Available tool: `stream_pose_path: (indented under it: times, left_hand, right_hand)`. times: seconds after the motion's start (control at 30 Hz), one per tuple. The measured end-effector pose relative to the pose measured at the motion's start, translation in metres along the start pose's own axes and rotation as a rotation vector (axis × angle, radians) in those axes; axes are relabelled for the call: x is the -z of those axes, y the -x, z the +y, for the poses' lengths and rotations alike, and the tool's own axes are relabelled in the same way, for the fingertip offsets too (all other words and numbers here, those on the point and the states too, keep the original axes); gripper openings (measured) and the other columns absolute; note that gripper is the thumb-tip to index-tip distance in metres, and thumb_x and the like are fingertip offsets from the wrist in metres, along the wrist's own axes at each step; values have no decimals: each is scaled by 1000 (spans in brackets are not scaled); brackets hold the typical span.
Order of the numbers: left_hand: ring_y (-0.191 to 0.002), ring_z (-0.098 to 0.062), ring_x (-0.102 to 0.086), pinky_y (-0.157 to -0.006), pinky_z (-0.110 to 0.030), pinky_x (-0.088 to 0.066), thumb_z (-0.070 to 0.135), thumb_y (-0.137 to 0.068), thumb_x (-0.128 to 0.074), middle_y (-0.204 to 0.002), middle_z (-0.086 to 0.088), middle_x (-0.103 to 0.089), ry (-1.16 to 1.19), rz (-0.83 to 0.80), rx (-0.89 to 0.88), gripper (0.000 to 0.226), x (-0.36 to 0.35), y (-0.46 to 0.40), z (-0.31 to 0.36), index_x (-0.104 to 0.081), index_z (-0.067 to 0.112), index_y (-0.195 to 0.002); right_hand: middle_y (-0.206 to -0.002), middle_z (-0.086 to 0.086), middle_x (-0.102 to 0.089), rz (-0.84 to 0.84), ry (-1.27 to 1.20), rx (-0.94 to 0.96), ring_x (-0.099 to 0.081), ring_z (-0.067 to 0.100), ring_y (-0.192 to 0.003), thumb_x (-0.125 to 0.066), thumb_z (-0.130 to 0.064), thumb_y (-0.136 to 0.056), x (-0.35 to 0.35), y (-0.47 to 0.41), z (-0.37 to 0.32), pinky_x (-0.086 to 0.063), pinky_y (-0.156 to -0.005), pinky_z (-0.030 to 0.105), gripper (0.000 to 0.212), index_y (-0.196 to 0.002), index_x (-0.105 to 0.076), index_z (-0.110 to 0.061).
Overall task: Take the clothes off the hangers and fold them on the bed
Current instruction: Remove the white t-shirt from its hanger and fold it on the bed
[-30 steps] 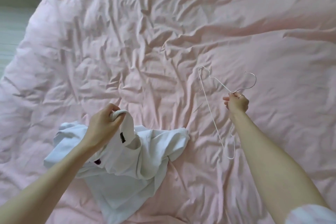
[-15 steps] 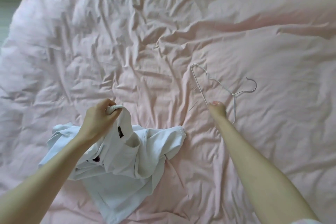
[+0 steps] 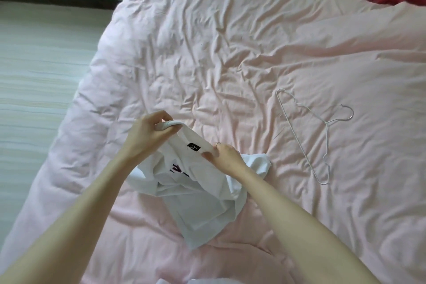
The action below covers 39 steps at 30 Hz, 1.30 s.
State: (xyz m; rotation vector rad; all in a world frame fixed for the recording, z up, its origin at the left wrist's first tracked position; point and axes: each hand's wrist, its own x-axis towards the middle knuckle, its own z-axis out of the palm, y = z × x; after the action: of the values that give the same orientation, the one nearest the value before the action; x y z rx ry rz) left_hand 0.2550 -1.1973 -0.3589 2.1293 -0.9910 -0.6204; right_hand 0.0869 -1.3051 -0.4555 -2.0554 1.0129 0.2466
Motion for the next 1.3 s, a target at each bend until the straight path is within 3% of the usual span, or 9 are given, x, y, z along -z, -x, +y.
stream_pose_path:
  times: [0.2,0.33,0.5,0.7,0.8,0.9,1.07,1.2,1.3]
  left_hand:
    - [-63,-10,-48,-55,-28,-33,69,-52,-57,-65,7,-49,-17,47,42,48,52,22,-13,-63,28,-76]
    - [-85,-17,-56,-65,-23,-40,37,-79,-72,-90,-2,-61,-15,-75,-9,12,68,25,-14,-62,32,-82]
    - [-87,-14,-56,-76,-28,-44,23,-89,-62,-96,-1,-63,25,-159,-61,8,103,21,0,-62,24,-97]
    - [-65,-15,-45,-53,-19,-32,17,-88,-64,-69,0,-52,-14,191,-89,18,120,9,30,-58,3,-80]
    - [-73,-25,-48,-57,-29,-34,23,-89,-62,-70,-2,-53,-1,347,-95,20,126,7,46,-55,5,-83]
    - [-77,-28,-50,-64,-34,-36,36,-90,-59,-79,-5,-57,-88,457,-161,26,132,6,60,-57,11,-89]
    - [-65,-33,-43,-59,-36,-32,36,-88,-61,-64,-14,-53,-152,507,-289,39,141,6,82,-47,12,-60]
    - [-85,-37,-56,-70,-30,-34,9,-89,-61,-95,-20,-60,-206,466,-359,12,143,-1,75,-68,-1,-92]
    - [-95,-39,-56,-75,-30,-35,-2,-91,-51,-104,-21,-60,-165,515,-283,21,138,1,67,-68,3,-102]
  right_hand:
    - [-63,-6,-39,118,-145,-125,-39,14,-63,-61,-38,-86,34,33,4,-29,-57,27,41,-63,-34,-18]
    - [-57,-8,-31,203,-412,-100,-28,8,-54,-66,-28,-86,63,56,-8,-22,-48,18,45,-59,-31,-20]
    - [-55,-10,-24,322,-356,53,-24,7,-48,-67,-45,-82,121,84,-42,-18,-49,22,52,-60,-26,-21]
    - [-94,-12,-52,313,62,212,-50,10,-92,-66,-48,-81,157,110,-68,-35,-75,16,38,-97,-58,-15]
    - [-78,-11,-45,412,106,261,-44,9,-77,-64,-27,-87,168,120,-81,-34,-63,9,30,-65,-47,-16]
    - [-71,-1,-47,567,16,236,-45,16,-70,-61,-20,-89,184,117,-88,-34,-55,15,31,-67,-54,-1]
    - [-55,-1,-30,847,-254,140,-26,13,-53,-58,-22,-92,205,113,-96,-25,-46,21,49,-56,-26,-13]
    - [-58,-2,-36,877,-458,84,-32,16,-58,-56,-29,-93,205,107,-98,-26,-50,27,45,-59,-31,-14]
    - [-59,-3,-38,917,-337,141,-36,18,-60,-56,-36,-92,209,109,-100,-28,-52,29,45,-61,-31,-15]
